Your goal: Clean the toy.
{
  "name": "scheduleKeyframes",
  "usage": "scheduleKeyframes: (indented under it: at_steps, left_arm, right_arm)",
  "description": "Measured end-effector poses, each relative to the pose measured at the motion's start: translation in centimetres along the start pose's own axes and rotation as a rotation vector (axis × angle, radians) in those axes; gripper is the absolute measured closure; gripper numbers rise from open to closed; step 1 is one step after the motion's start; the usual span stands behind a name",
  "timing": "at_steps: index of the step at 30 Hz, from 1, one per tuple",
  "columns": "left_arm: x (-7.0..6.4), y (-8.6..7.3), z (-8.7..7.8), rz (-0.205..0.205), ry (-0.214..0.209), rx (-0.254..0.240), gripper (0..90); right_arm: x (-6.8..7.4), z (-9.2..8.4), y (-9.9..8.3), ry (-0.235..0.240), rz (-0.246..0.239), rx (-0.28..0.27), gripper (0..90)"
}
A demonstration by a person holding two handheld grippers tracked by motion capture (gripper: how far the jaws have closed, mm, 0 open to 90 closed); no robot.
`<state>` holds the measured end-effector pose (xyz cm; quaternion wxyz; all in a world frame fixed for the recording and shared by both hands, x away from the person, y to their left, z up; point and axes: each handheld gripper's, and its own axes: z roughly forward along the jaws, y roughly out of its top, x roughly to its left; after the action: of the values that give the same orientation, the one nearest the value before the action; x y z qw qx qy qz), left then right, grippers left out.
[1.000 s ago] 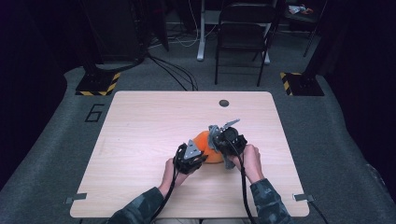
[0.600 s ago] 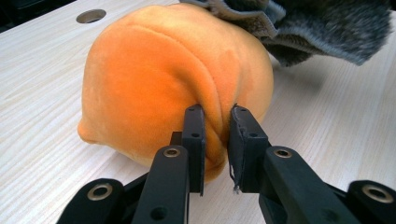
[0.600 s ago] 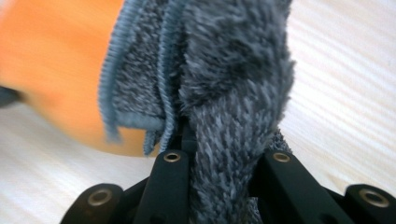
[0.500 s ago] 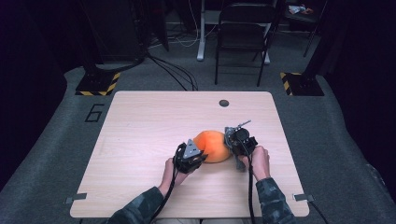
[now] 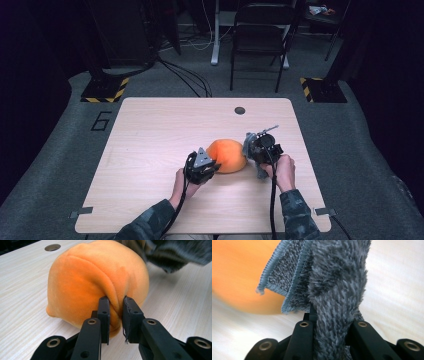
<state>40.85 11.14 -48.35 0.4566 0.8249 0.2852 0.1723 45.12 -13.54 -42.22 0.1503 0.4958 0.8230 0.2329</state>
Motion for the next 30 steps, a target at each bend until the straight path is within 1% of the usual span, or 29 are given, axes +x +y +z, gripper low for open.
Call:
scheduleKeyframes:
  at_steps: [1,2,3,4,6,7,8,9,10,11,14,16,17,18,19,21,23,24,26,27,28,29,30]
  left_arm:
    - [0.0,0.0,0.0,0.001,0.002,0.0,77.3]
    - [0.0,0.0,0.0,0.002,0.001,0.0,77.2]
    - [0.1,0.0,0.0,0.002,0.003,-0.002,77.1]
    - [0.2,0.0,-0.1,0.003,0.007,-0.001,76.5]
    - [0.1,-0.1,-0.1,0.017,0.017,-0.005,69.7]
    - [0.0,-0.1,-0.2,0.033,0.021,-0.006,63.3]
    - [0.0,-0.1,-0.2,0.04,0.027,-0.009,59.0]
    - [-0.1,-0.1,-0.2,0.036,0.023,-0.01,55.1]
    - [-0.2,-0.1,-0.2,0.043,0.032,-0.012,52.3]
    - [-0.5,0.0,-0.2,0.062,0.054,-0.006,49.5]
    - [-0.9,-0.1,0.1,0.088,0.094,0.001,47.7]
    - [-1.1,-0.3,0.5,0.122,0.135,0.018,49.7]
    - [-1.0,-0.4,0.6,0.131,0.147,0.02,54.1]
    - [-0.9,-0.5,0.8,0.127,0.149,0.017,58.4]
    - [-0.8,-0.7,1.0,0.122,0.149,0.016,63.2]
    - [-0.6,-0.8,1.0,0.119,0.141,0.009,72.2]
    - [-0.5,-0.7,0.8,0.124,0.138,-0.003,77.1]
    - [-0.5,-0.6,0.7,0.123,0.133,-0.009,78.8]
    - [-0.3,-0.2,0.2,0.101,0.113,-0.024,80.2]
    - [-0.2,0.1,0.0,0.095,0.102,-0.029,80.6]
    - [-0.1,0.3,-0.2,0.095,0.099,-0.031,80.9]
    - [0.0,0.4,-0.4,0.079,0.09,-0.043,81.0]
    - [0.0,0.6,-0.6,0.067,0.076,-0.042,81.0]
  right_arm:
    - [0.4,-0.5,0.2,0.035,-0.007,-0.02,77.8]
    - [0.8,-0.6,0.4,0.07,-0.016,-0.025,77.8]
    - [1.3,-0.4,0.5,0.08,-0.023,-0.026,77.8]
    - [1.9,0.1,0.6,0.08,-0.045,-0.009,77.9]
    - [2.6,1.4,0.4,0.056,-0.05,-0.005,77.9]
    - [2.5,1.8,0.3,0.052,-0.044,-0.009,77.9]
    - [2.4,1.8,0.3,0.054,-0.025,-0.019,77.9]
    - [2.2,1.8,0.2,0.061,-0.021,-0.029,77.9]
    - [2.1,1.8,0.1,0.052,-0.02,-0.021,77.8]
    - [2.0,1.9,0.0,0.046,-0.019,-0.038,77.8]
    - [1.9,2.3,0.0,0.042,-0.01,-0.05,77.8]
    - [1.8,2.4,0.0,0.043,-0.012,-0.06,77.7]
    - [1.9,2.4,0.0,0.048,-0.011,-0.063,77.7]
    - [1.9,2.4,0.1,0.045,-0.016,-0.058,77.7]
    - [2.0,2.5,0.0,0.045,-0.012,-0.067,77.7]
    - [2.0,2.4,0.0,0.044,-0.021,-0.07,77.6]
    - [2.0,2.2,0.1,0.046,-0.025,-0.068,77.6]
    - [2.0,2.0,0.2,0.046,-0.019,-0.071,77.6]
    - [1.9,1.0,0.5,0.043,-0.016,-0.106,77.7]
    - [1.9,0.4,0.7,0.052,-0.013,-0.123,77.6]
    - [2.0,-0.1,0.9,0.065,-0.015,-0.144,77.6]
    - [2.3,-0.6,1.0,0.084,-0.019,-0.161,77.6]
    - [2.8,-1.1,1.2,0.101,-0.021,-0.164,77.6]
